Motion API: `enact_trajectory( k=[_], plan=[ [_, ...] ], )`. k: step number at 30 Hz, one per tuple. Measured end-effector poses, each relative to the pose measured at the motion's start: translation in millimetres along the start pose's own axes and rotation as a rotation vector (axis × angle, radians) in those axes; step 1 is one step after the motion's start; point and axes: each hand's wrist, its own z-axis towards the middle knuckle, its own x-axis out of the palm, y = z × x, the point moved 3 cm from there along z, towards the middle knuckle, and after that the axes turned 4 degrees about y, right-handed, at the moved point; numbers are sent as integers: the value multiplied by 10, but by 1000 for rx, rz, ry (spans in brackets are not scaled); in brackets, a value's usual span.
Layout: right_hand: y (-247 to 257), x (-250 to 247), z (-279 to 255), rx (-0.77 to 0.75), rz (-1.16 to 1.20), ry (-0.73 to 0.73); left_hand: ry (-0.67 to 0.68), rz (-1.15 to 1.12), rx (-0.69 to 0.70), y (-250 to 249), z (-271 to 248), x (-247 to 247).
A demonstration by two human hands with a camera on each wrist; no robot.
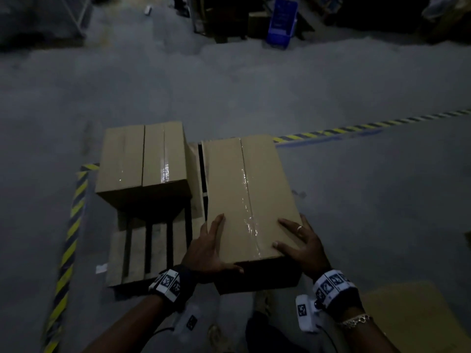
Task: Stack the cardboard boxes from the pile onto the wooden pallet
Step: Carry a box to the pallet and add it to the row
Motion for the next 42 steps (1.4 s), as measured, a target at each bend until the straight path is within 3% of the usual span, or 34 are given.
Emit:
enact_trajectory(
  k=[19, 35, 42],
  plan=[
    [-862, 311, 2128, 80, 35, 307, 113, 48, -237, 639, 1606, -1],
    [-1215, 815, 3366, 61, 183, 315, 106, 53, -295, 1363, 2663, -103],
    [-1338, 971, 3538, 87, 230, 312, 132, 132, -311, 1532, 2859, -151]
  ],
)
